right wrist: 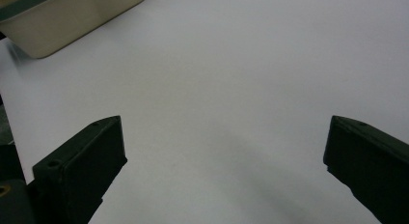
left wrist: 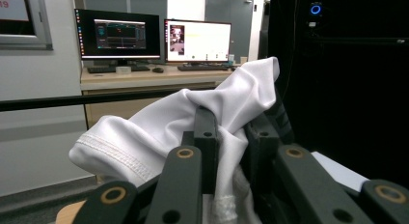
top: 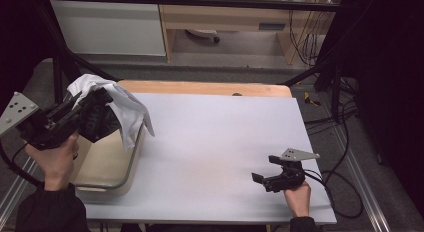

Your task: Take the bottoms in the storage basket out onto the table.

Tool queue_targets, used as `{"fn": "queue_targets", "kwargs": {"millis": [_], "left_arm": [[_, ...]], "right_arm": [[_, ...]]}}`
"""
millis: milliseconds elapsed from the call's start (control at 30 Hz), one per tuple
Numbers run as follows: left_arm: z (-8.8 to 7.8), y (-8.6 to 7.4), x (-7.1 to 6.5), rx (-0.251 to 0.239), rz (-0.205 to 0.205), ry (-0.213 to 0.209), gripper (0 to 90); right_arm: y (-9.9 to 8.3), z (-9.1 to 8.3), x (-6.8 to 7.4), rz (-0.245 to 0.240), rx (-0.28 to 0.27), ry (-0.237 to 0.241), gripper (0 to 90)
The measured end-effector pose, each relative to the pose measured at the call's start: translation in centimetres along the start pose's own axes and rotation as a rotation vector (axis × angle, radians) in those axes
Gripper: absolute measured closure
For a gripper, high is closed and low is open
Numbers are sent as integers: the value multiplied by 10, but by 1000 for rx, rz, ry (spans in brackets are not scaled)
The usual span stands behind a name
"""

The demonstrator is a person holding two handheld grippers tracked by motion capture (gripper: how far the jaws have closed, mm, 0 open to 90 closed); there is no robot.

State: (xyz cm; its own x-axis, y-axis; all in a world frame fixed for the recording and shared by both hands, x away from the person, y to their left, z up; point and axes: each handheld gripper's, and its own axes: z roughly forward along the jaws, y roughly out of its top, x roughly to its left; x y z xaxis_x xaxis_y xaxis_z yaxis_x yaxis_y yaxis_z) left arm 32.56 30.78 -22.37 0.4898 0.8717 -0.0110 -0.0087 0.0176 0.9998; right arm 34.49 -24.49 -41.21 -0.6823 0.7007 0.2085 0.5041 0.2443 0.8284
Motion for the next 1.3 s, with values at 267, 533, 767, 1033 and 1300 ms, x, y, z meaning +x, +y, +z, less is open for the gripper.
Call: {"fn": "queue_targets", "kwargs": {"millis": [267, 533, 767, 1033, 1300], "left_arm": [[6, 2, -8, -5, -2, -22, 777], [11, 2, -16, -12, -6, -42, 777], [18, 1, -24, -10, 2, -54, 777], [26, -2, -34, -4, -7, -88, 777], [33, -5, -43, 6, -8, -113, 777]], "right_arm": [[0, 0, 0, -1, -3, 0, 17], [0, 0, 0, -1, -3, 0, 17], [0, 0, 0, -2, -5, 0, 17], [0, -1, 0, -3, -5, 0, 17], [0, -1, 0, -3, -4, 1, 17]]}}
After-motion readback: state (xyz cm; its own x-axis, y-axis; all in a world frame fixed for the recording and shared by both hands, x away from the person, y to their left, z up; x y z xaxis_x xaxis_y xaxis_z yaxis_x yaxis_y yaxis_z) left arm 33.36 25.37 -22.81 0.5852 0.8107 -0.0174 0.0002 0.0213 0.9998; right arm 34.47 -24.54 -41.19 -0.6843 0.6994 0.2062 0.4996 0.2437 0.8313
